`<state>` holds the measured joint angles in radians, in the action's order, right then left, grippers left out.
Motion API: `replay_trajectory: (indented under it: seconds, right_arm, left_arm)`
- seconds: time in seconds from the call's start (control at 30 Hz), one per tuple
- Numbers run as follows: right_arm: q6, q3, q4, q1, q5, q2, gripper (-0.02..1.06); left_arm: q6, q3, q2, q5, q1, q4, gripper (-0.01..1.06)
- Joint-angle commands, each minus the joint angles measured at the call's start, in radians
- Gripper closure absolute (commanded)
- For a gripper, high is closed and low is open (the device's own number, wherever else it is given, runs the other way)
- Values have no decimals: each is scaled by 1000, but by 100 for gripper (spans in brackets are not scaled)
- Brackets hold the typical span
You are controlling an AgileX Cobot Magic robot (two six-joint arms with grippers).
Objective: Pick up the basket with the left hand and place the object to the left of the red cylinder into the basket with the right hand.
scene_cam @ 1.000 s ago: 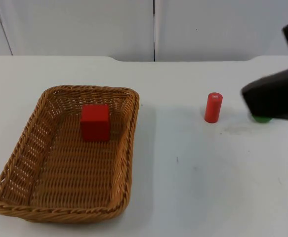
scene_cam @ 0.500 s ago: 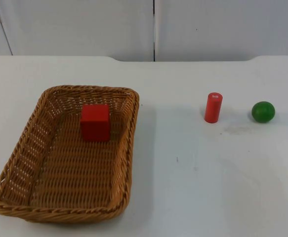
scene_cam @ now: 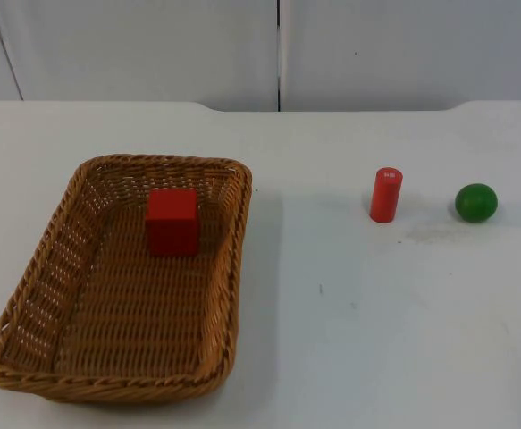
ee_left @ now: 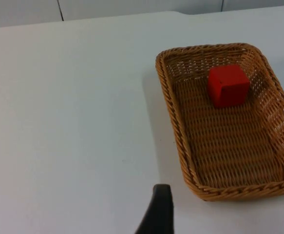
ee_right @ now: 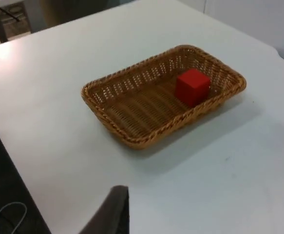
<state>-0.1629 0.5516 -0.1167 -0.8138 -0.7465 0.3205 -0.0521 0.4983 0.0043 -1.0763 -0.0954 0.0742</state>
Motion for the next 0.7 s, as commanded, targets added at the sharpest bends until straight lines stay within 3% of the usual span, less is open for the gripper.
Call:
replay_trajectory:
  seconds: [0.0, 0.17, 0.27, 0.43, 0.67]
  right_arm:
    - [30, -3, 18, 2, -37, -31, -1]
    - [90, -3, 56, 2, -121, -78, -1]
    - [111, -3, 63, 2, -167, -112, -1]
    - [121, -3, 70, 2, -219, -162, -1]
    - [199, -3, 150, 2, -337, -249, -1]
  left_arm:
    - [7, -4, -4, 0, -7, -7, 32]
    - [7, -4, -4, 0, -7, -7, 16]
    - [7, -4, -4, 0, -7, -7, 0]
    - [7, -4, -4, 0, -7, -7, 0]
    - [7, -4, -4, 0, -7, -7, 0]
